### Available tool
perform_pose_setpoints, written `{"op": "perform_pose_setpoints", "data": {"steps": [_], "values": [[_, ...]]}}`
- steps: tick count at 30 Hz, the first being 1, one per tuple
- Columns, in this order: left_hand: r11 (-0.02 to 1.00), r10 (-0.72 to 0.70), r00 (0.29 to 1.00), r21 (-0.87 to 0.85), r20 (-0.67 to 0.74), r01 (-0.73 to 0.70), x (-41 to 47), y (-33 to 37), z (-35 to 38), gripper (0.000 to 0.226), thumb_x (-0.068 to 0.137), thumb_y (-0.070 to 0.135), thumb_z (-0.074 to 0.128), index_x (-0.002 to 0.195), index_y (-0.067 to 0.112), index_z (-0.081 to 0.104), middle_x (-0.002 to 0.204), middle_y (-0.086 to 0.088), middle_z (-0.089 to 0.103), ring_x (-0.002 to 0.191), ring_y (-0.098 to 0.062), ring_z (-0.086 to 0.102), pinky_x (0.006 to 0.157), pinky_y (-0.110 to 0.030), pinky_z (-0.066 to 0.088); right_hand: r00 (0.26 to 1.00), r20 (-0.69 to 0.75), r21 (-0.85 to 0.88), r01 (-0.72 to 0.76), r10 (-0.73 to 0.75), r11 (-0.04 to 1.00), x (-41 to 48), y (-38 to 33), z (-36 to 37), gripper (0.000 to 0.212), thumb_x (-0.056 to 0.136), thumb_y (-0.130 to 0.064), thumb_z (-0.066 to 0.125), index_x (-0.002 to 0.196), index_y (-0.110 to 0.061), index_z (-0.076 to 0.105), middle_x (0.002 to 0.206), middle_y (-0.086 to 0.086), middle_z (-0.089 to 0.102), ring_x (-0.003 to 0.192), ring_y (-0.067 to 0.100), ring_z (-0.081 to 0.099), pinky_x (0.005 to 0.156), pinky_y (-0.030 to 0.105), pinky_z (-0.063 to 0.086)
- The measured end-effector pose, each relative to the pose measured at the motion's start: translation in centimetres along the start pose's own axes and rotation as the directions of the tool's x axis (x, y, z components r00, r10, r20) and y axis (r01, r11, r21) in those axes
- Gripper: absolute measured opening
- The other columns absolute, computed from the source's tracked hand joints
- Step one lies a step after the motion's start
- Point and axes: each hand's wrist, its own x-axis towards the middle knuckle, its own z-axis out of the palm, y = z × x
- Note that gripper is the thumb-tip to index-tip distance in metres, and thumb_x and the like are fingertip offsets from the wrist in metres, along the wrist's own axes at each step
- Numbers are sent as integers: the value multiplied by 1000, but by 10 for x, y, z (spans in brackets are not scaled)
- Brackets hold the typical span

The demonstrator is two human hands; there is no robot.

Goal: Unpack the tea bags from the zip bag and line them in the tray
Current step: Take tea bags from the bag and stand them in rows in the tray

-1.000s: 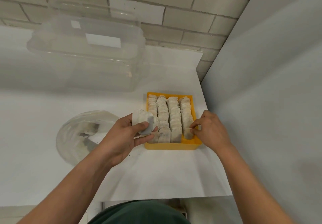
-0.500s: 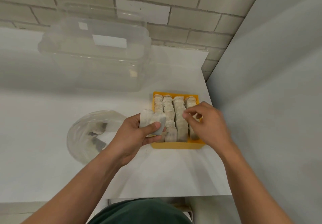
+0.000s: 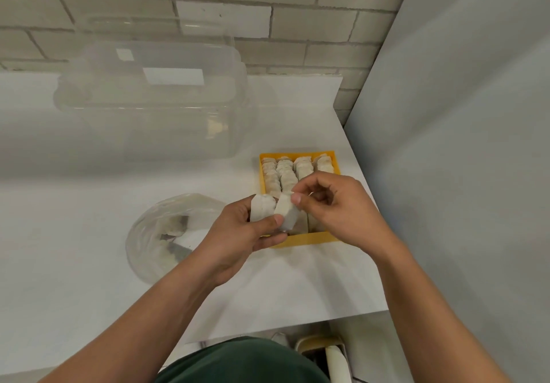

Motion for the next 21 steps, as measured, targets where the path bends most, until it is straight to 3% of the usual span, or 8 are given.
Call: {"op": "perform_pose_setpoints", "data": {"steps": [3, 7, 12, 15, 21], "values": [[1000, -1, 1000, -6, 3, 1, 0, 0, -2, 24, 96, -1, 67, 119, 6, 71, 116, -14, 77, 108, -29, 75, 86, -29, 61, 999, 46, -74, 11, -7, 997, -3, 1, -2, 7, 90, -27, 77, 96, -31, 78, 87, -17, 74, 84, 5, 69, 80, 28, 57], [998, -29, 1000, -49, -10, 28, 1, 0, -1, 23, 95, -6, 64, 116, 2, 70, 118, -17, 75, 109, -32, 75, 87, -28, 62, 1000, -17, -56, 5, -6, 998, -4, 5, -15, 8, 89, -26, 79, 92, -34, 79, 80, -20, 73, 71, 2, 65, 68, 21, 48], [999, -14, 1000, -46, -10, 14, 2, -2, -1, 28, 93, -9, 66, 120, 1, 68, 122, -20, 73, 113, -33, 73, 88, -29, 61, 992, -124, -83, -15, 5, 996, -7, 13, -34, 11, 88, -31, 80, 98, -32, 82, 87, -19, 77, 76, 11, 69, 72, 26, 54], [998, -14, 1000, -66, -18, 13, 2, -3, 1, 28, 92, -8, 68, 119, 1, 67, 120, -20, 74, 111, -33, 74, 86, -29, 61, 983, -181, -313, -31, -28, 949, -6, 24, -43, 11, 92, -32, 75, 101, -31, 81, 94, -18, 76, 79, 6, 65, 74, 21, 50], [998, 1, 999, -62, -33, -3, 1, -3, 0, 26, 93, -7, 68, 118, 0, 68, 117, -20, 75, 109, -33, 75, 88, -30, 62, 992, -90, -588, -121, 84, 800, -2, 59, -49, 15, 97, -30, 67, 106, -31, 78, 105, -12, 76, 89, 12, 64, 83, 36, 55]]}}
